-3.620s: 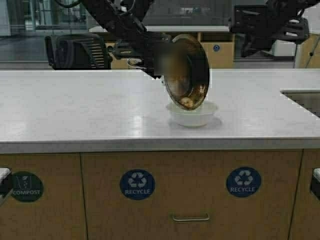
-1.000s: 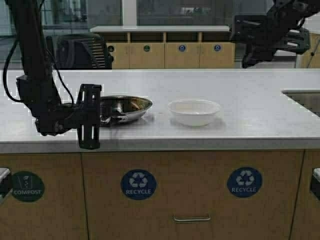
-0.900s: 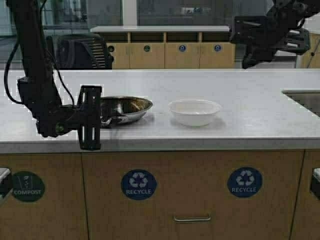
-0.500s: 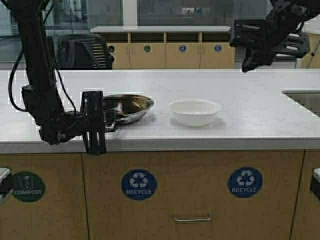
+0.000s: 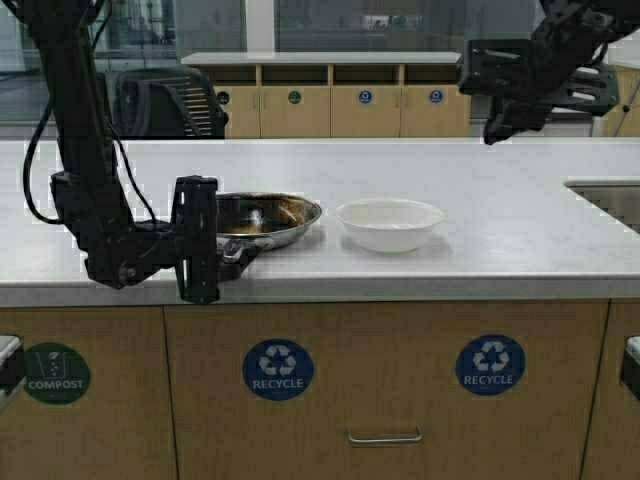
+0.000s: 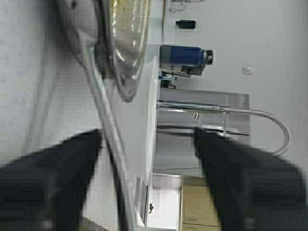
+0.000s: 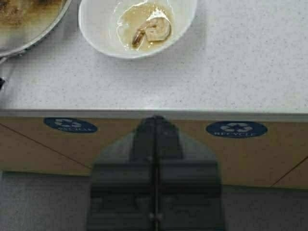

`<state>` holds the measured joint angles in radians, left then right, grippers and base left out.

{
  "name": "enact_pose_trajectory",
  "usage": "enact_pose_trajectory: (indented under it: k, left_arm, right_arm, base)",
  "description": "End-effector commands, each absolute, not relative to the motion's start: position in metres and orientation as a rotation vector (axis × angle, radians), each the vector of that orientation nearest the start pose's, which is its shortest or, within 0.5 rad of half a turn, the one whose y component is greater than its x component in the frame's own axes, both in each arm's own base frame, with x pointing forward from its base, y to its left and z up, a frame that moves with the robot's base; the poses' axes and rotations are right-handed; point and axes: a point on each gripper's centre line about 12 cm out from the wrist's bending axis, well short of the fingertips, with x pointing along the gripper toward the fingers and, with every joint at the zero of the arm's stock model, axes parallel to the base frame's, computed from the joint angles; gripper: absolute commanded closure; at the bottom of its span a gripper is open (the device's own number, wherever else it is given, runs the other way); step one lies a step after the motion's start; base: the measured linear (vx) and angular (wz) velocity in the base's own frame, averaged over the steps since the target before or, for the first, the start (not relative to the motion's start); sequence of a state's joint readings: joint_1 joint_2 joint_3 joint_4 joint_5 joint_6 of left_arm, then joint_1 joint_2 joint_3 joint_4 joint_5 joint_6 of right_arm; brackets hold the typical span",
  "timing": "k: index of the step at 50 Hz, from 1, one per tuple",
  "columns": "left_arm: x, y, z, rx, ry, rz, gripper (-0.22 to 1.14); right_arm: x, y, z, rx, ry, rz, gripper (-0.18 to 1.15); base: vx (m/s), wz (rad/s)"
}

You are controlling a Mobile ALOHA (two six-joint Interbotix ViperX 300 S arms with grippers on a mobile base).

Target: Add oil to the pan and cook the shrimp and serve it

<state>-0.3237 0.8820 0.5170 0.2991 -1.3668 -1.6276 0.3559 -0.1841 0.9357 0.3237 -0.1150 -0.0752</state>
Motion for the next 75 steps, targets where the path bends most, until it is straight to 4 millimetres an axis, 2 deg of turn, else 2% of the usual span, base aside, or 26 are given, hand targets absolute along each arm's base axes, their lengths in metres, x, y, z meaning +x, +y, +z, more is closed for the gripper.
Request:
enact_pose_trajectory:
  k: [1,9,20,32,42,49,54,57,63,66,68,73,75]
  left_arm:
    - [0.407,-0.173,-0.011,-1.51,0.475,-0.495,-0.11]
    - [0.404,-0.172,-0.011,-1.509,0.483,-0.492,-0.11]
    - [0.388,-0.171,-0.014,-1.475,0.551,-0.505,-0.11]
    - [0.371,-0.134,-0.02,-1.421,0.53,-0.404,-0.11]
    - [0.356,-0.098,-0.01,-1.338,0.48,-0.33,-0.11]
    - [0.349,-0.084,0.012,-1.263,0.433,-0.341,-0.08]
    - [0.348,-0.083,0.032,-1.214,0.41,-0.357,0.07]
    - [0.348,-0.084,0.047,-1.173,0.405,-0.367,0.26]
    - [0.35,-0.085,0.085,-1.034,0.367,-0.403,0.85]
    - [0.352,-0.085,0.105,-0.947,0.341,-0.416,1.01]
    - [0.353,-0.084,0.118,-0.889,0.333,-0.41,0.99]
    - [0.353,-0.079,0.147,-0.751,0.342,-0.365,0.84]
    - [0.353,-0.078,0.157,-0.689,0.348,-0.353,0.83]
  right_arm:
    - [0.304,0.109,0.167,0.115,0.628,0.234,0.9]
    - [0.304,0.109,0.166,0.116,0.63,0.233,0.9]
    - [0.304,0.109,0.167,0.116,0.629,0.233,0.9]
    - [0.303,0.108,0.166,0.116,0.631,0.231,0.9]
    - [0.304,0.109,0.166,0.117,0.63,0.232,0.9]
    - [0.304,0.108,0.167,0.115,0.628,0.232,0.9]
    - [0.304,0.108,0.166,0.115,0.628,0.231,0.9]
    - [0.304,0.108,0.165,0.113,0.63,0.231,0.9]
    - [0.305,0.109,0.165,0.109,0.629,0.234,0.9]
    - [0.305,0.109,0.165,0.103,0.633,0.236,0.9]
    - [0.305,0.109,0.165,0.098,0.635,0.238,0.9]
    - [0.306,0.111,0.167,0.097,0.646,0.246,0.9]
    - [0.307,0.112,0.168,0.103,0.648,0.246,0.9]
  base:
    - [0.0,0.0]
    - [0.0,0.0]
    - [0.0,0.0]
    - [0.0,0.0]
    - [0.0,0.0]
    - [0.0,0.0]
    - [0.0,0.0]
    - [0.0,0.0]
    - [0.0,0.0]
    - [0.0,0.0]
    - [0.0,0.0]
    - [0.0,0.0]
    - [0.0,0.0]
